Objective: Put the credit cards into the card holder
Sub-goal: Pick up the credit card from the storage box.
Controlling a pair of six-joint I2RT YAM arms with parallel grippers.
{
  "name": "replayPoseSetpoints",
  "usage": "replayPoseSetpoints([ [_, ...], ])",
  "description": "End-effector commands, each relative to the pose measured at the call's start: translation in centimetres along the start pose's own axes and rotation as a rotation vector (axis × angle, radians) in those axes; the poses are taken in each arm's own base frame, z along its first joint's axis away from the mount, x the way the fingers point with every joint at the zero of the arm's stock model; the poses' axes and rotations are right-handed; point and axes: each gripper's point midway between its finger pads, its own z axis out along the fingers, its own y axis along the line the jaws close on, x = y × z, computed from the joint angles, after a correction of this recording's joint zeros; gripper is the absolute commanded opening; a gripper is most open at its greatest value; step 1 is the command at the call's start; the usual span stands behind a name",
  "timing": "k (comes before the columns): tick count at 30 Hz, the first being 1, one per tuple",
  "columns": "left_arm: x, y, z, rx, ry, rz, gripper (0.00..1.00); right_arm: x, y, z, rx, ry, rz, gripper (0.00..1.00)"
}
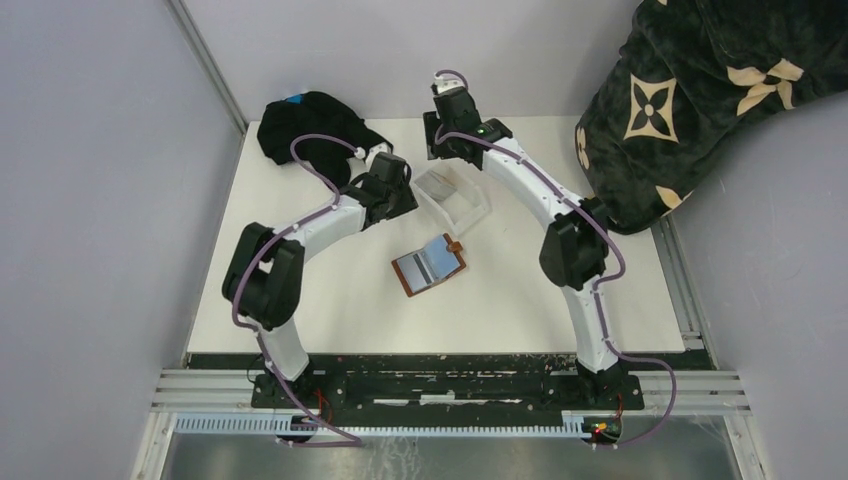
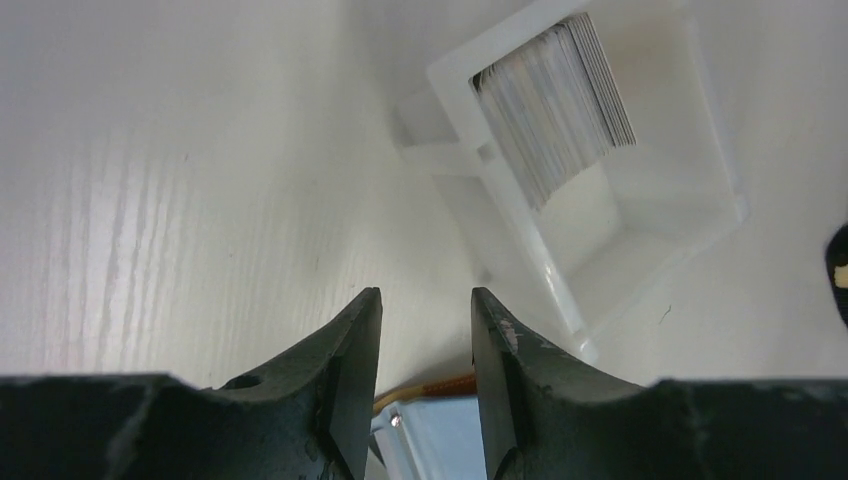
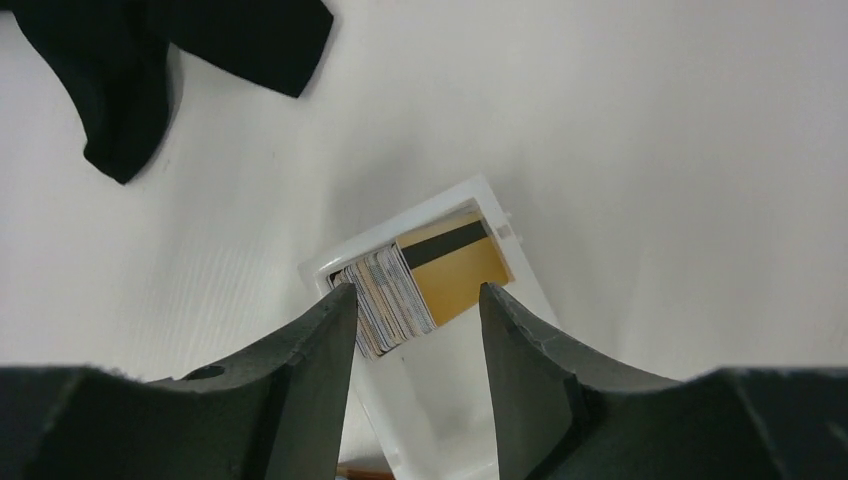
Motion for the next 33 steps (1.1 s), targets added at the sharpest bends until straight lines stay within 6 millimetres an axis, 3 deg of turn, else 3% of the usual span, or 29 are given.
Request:
replayPoseSetpoints([
  [1,-2.3,-2.5,1.5,0.074,-0.007,-0.001,0.45,3.2,0.7,2.0,-0.084,0.157,-0.153,0.55],
  [9,-1.8,-2.7,3.1,0.067,0.026,-0.012,0.43,4.6,-0.9,4.0,-0.139,0.21,-0.111,0.55],
  [17,-0.3,-2.6,4.4,0.085,0.064,-0.029,0.4,6.1,-0.9,4.6,-0.216,0.27,-0.091,0.56],
  [28,0.6,-1.7,5.7,0.08,0.082,-0.041,0.39,5.5,0.7,5.2,-0.346,0.269,-0.062,0.56],
  [33,0.7,-1.1,6.4,0.077,0.086,-0.045,0.39,5.7,0.2,5.9,-0.351,0.274,-0.055,0.57],
])
